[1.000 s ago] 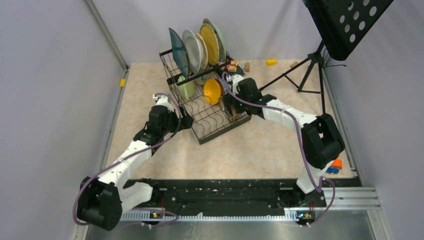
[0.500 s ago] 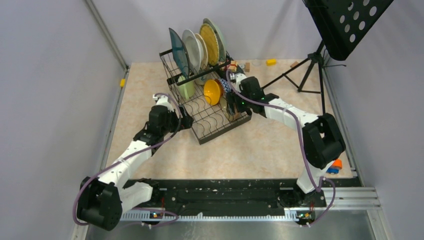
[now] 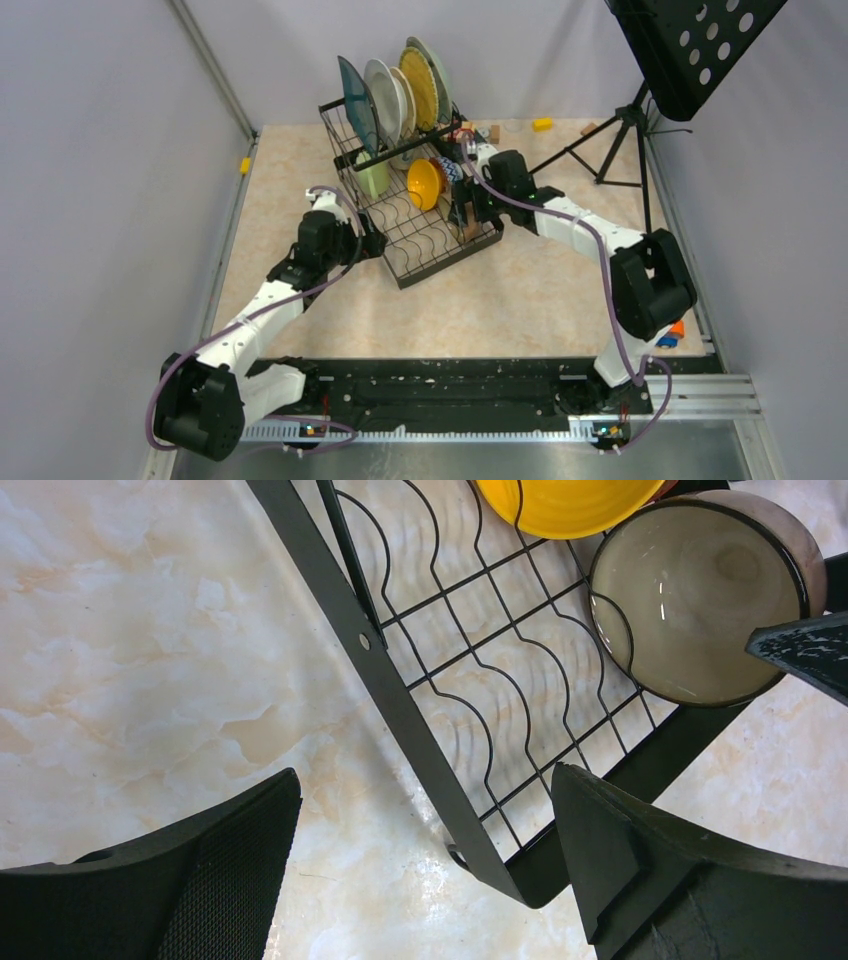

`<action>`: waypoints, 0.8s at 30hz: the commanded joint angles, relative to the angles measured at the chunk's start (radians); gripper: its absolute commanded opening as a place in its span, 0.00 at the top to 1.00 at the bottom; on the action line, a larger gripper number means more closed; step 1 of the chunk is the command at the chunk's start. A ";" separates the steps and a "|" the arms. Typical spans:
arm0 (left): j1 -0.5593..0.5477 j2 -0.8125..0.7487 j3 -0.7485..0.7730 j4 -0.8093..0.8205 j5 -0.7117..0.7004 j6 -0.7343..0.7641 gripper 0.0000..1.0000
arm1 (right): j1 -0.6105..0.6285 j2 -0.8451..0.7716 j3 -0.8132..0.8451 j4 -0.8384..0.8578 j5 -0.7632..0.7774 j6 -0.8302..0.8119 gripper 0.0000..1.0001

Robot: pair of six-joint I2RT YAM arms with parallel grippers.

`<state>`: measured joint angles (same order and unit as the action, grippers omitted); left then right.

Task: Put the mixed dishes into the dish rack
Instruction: Insert the bowl into the dish rack.

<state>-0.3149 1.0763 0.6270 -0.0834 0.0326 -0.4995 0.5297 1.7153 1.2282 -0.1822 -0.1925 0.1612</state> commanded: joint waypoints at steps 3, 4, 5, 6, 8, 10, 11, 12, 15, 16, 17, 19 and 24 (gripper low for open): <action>0.000 0.002 0.033 0.030 -0.015 0.001 0.01 | -0.008 -0.104 0.004 0.069 -0.028 0.030 0.13; 0.000 0.002 0.032 0.029 -0.020 0.000 0.01 | -0.007 -0.109 0.003 0.069 -0.025 0.031 0.13; 0.000 0.002 0.032 0.028 -0.023 -0.001 0.01 | -0.009 -0.111 0.004 0.066 -0.023 0.032 0.13; 0.000 0.003 0.032 0.028 -0.023 -0.001 0.01 | -0.010 -0.115 0.003 0.065 -0.022 0.033 0.13; 0.000 0.005 0.032 0.025 -0.023 -0.002 0.01 | -0.011 -0.121 0.000 0.064 -0.019 0.034 0.13; 0.000 0.005 0.030 0.026 -0.023 -0.006 0.01 | -0.013 -0.123 0.000 0.056 -0.005 0.035 0.13; 0.000 0.005 0.028 0.027 -0.023 -0.008 0.01 | -0.015 -0.124 0.001 0.052 0.003 0.036 0.13; 0.000 0.005 0.026 0.028 -0.023 -0.009 0.01 | -0.017 -0.127 -0.002 0.052 0.006 0.036 0.13; 0.000 0.007 0.026 0.031 -0.017 -0.010 0.01 | -0.023 -0.142 -0.013 0.062 0.028 0.052 0.13; 0.001 0.008 0.026 0.033 -0.017 -0.010 0.01 | -0.026 -0.151 -0.021 0.073 0.036 0.058 0.13; 0.000 0.009 0.026 0.033 -0.017 -0.009 0.01 | -0.029 -0.164 -0.034 0.086 0.046 0.069 0.13; 0.000 0.013 0.027 0.034 -0.017 -0.009 0.01 | -0.034 -0.190 -0.068 0.122 0.093 0.085 0.16; 0.000 0.031 0.032 0.031 -0.018 -0.009 0.02 | -0.058 -0.249 -0.140 0.157 0.216 0.138 0.18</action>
<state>-0.3149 1.0962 0.6270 -0.0837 0.0212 -0.5018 0.4992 1.5482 1.1194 -0.1013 -0.1017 0.2413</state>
